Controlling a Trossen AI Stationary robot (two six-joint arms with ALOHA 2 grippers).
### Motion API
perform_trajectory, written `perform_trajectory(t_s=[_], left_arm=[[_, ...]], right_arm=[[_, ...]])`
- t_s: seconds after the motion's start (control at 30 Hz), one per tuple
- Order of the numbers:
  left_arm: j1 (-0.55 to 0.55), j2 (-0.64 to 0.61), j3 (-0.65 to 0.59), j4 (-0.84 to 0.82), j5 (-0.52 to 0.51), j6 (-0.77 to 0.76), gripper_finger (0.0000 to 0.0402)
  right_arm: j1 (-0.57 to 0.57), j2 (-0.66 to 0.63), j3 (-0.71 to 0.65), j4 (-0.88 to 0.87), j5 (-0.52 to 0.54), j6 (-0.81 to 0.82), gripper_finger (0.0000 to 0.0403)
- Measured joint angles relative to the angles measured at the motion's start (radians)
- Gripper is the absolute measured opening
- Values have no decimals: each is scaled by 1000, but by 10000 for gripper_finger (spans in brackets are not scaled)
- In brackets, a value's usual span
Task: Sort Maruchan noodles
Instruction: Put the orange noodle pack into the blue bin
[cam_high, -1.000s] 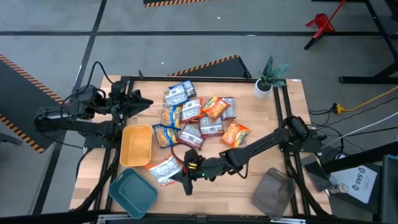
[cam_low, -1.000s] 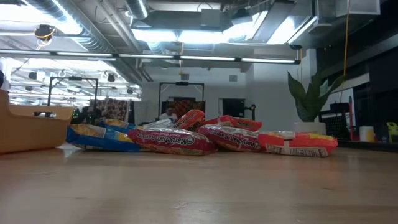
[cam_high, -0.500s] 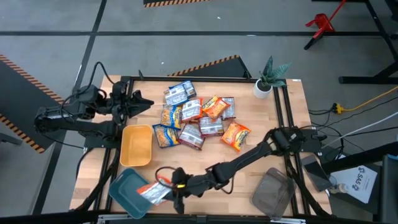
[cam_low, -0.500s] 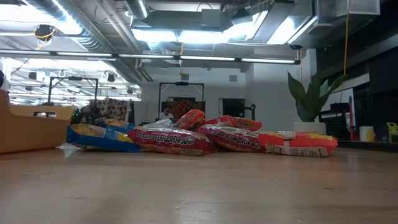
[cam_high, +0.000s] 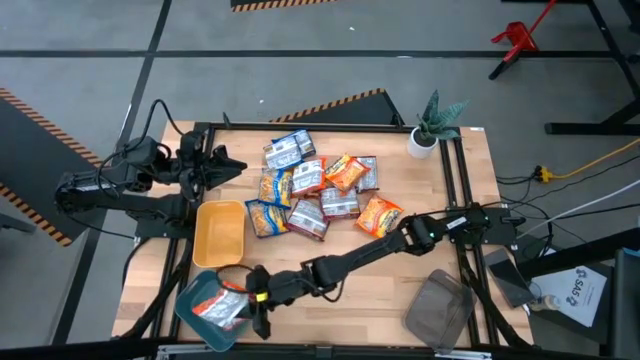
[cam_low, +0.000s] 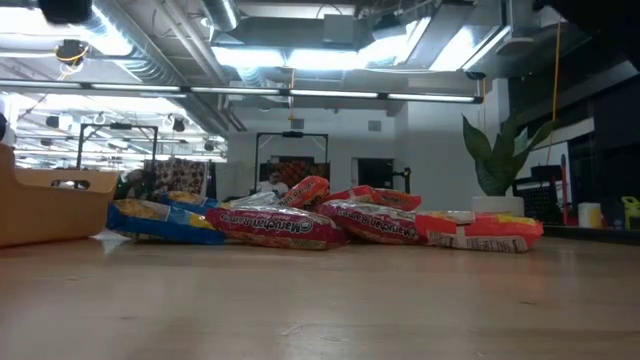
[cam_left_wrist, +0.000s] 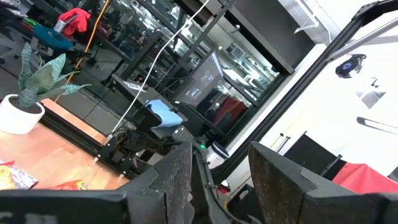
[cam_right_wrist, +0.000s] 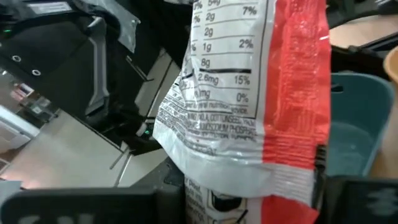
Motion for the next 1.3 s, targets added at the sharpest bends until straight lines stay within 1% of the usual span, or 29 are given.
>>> perform_trajectory(t_s=[0.23,0.4,0.53,0.6,0.7,0.83,0.93,1.0,1.1,1.3], left_arm=[[0,0,0,1,0,0,155],[0,0,0,1,0,3,155],[0,0,0,1,0,3,155],[0,0,0,1,0,3,155],[0,0,0,1,0,3,155],[0,0,0,1,0,3,155],[0,0,0,1,0,3,155],[0,0,0,1,0,3,155],[0,0,0,0,10,2,155],[0,0,0,-15,107,-26,155]], right_arm=[[-33,49,1,36,-66,-8,104],[-33,78,1,51,-104,-12,104],[-31,77,1,56,-110,-92,108],[-31,77,1,55,-136,-114,123],[-38,77,1,61,-172,-116,167],[-41,77,1,53,-149,-112,232],[-46,77,1,73,-144,-119,260],[-47,77,1,79,-149,-121,268],[-52,77,1,80,-145,-135,269],[-52,58,26,-6,-147,-166,250]])
